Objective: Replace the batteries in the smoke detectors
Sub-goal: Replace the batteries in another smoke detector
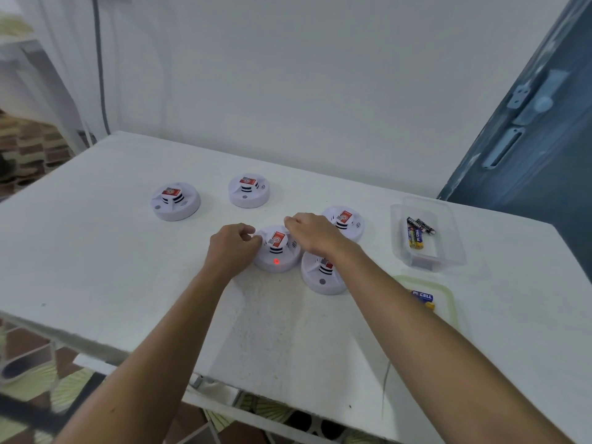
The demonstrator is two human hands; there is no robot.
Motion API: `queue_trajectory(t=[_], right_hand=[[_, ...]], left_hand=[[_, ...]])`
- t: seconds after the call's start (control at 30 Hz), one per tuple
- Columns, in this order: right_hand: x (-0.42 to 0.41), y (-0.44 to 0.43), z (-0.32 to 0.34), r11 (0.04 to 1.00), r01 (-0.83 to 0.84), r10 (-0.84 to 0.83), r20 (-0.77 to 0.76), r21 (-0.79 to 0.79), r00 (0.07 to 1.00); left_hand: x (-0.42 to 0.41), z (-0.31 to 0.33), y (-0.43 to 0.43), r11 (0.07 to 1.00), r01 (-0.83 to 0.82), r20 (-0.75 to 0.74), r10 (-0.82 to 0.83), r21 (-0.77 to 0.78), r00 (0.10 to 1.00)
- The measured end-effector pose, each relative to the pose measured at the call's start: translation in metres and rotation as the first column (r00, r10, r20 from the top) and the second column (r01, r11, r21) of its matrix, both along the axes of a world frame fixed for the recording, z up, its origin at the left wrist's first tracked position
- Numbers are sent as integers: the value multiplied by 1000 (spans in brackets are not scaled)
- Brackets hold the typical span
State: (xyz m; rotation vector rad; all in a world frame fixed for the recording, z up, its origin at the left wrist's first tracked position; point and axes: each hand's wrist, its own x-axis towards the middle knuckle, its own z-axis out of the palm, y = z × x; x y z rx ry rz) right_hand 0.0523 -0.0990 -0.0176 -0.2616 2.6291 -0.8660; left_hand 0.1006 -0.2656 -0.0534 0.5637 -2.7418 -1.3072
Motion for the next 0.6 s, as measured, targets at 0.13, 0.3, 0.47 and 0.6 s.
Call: queue_trajectory(t=[0.13, 0.3, 0.47, 0.6], right_hand=[[-5, -11, 1, 990, 27, -34, -48, -138, 998], [-29, -34, 2, 954, 73, -71, 18, -290, 997], [-58, -60, -7, 946, 155, -116, 151, -285, 982], [-74, -76, -13, 931, 250, -189, 234, -267, 954]], left_hand=[[-12, 4, -9, 999, -27, -32, 28, 19, 999], [-47, 13, -28, 998, -68, -89, 70, 16, 994], [-89, 8, -39, 996, -90, 2, 90, -28, 996], [-109, 0, -39, 992, -78, 121, 90, -101, 989]])
